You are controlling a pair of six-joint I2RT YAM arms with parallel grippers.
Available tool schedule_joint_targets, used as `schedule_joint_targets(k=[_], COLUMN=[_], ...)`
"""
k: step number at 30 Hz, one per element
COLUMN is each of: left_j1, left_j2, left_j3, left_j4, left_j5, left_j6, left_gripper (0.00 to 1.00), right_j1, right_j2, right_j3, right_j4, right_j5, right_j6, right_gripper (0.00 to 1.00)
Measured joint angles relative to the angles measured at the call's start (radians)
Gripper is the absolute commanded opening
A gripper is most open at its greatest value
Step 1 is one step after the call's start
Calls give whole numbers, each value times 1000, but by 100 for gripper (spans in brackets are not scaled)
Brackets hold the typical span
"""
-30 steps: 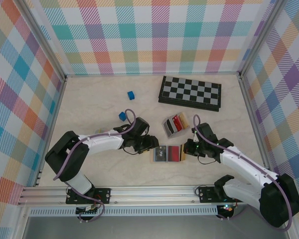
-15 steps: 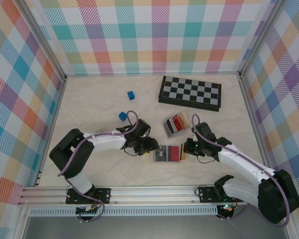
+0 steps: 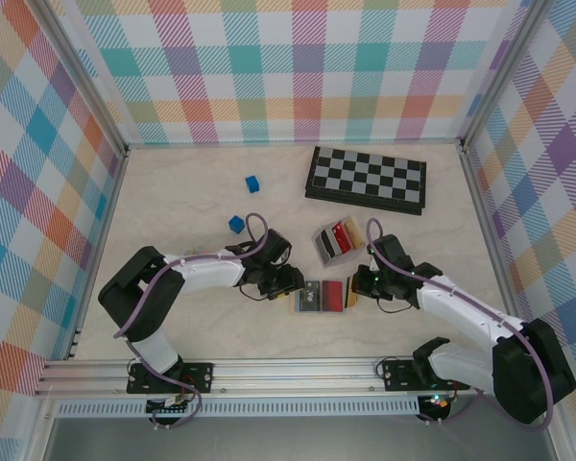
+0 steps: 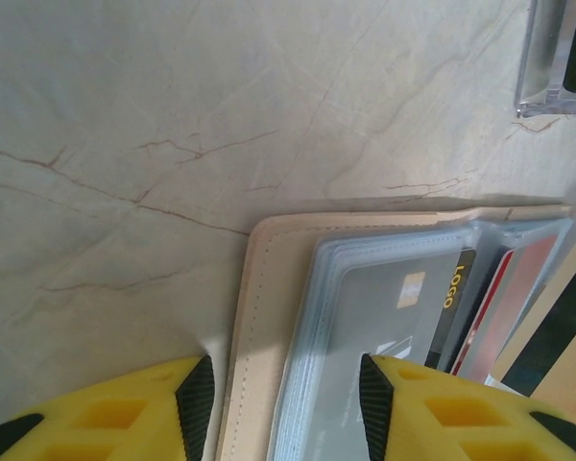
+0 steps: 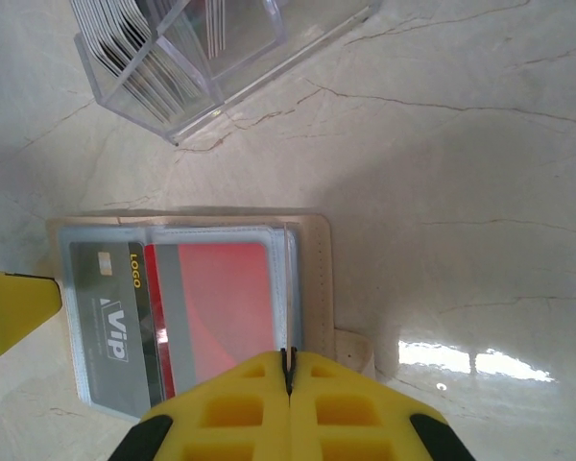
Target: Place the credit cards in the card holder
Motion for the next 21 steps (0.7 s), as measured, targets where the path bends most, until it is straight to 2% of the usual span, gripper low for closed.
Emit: schedule_joint_targets(k=[12, 21], left_j1=[0, 0], left_j2=[13, 14], left_j3=[12, 13], left_j4=[-16, -19], left_j5=[2, 0], left_j6=[0, 0], left_gripper=[43, 42], right_j1=[0, 0], right_j2=[30, -26], right_j3=[0, 27], right_j4=[77, -14], right_j5=[-64, 12], right_j6=[45, 1], right_gripper=[5, 5])
